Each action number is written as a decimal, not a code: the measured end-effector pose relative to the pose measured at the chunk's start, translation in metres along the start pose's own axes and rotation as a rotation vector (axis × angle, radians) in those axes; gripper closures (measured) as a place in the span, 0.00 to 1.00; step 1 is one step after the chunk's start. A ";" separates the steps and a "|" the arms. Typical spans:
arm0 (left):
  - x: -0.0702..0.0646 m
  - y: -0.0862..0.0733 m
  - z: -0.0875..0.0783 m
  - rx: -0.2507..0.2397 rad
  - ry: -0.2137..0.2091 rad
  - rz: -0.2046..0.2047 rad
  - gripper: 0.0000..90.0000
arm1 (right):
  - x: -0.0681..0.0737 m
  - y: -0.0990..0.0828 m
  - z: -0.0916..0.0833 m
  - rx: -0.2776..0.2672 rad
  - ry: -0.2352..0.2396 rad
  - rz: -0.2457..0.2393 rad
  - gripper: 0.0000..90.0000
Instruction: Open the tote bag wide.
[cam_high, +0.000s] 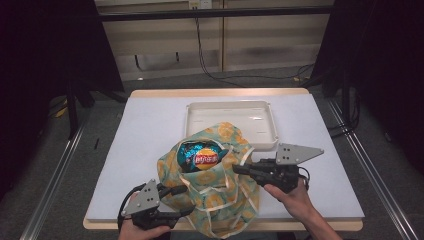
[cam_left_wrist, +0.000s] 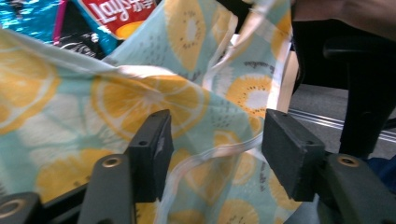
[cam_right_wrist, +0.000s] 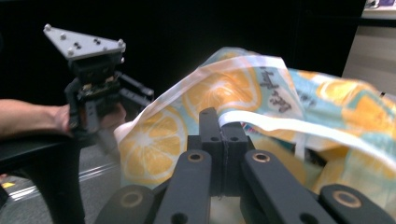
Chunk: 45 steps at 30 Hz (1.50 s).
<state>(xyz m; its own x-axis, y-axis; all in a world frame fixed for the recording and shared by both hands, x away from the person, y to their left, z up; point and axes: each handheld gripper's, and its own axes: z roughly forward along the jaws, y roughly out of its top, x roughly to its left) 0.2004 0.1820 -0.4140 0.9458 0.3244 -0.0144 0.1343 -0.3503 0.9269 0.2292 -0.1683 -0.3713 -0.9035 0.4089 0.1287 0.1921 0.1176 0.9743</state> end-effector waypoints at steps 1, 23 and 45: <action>-0.001 0.002 0.000 -0.008 0.003 0.000 0.47 | -0.001 0.002 0.002 -0.004 -0.002 0.000 1.00; -0.002 0.021 0.016 -0.028 -0.066 0.026 0.41 | -0.030 0.037 0.028 -0.087 -0.030 -0.008 1.00; 0.037 0.032 -0.017 -0.114 -0.004 -0.065 1.00 | -0.052 0.043 0.031 -0.104 -0.094 0.022 1.00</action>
<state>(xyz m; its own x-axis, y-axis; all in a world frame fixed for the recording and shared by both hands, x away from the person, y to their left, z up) 0.2348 0.1976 -0.3788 0.9372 0.3400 -0.0773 0.1613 -0.2263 0.9606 0.2958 -0.1563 -0.3422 -0.8584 0.4942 0.1374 0.1665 0.0151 0.9859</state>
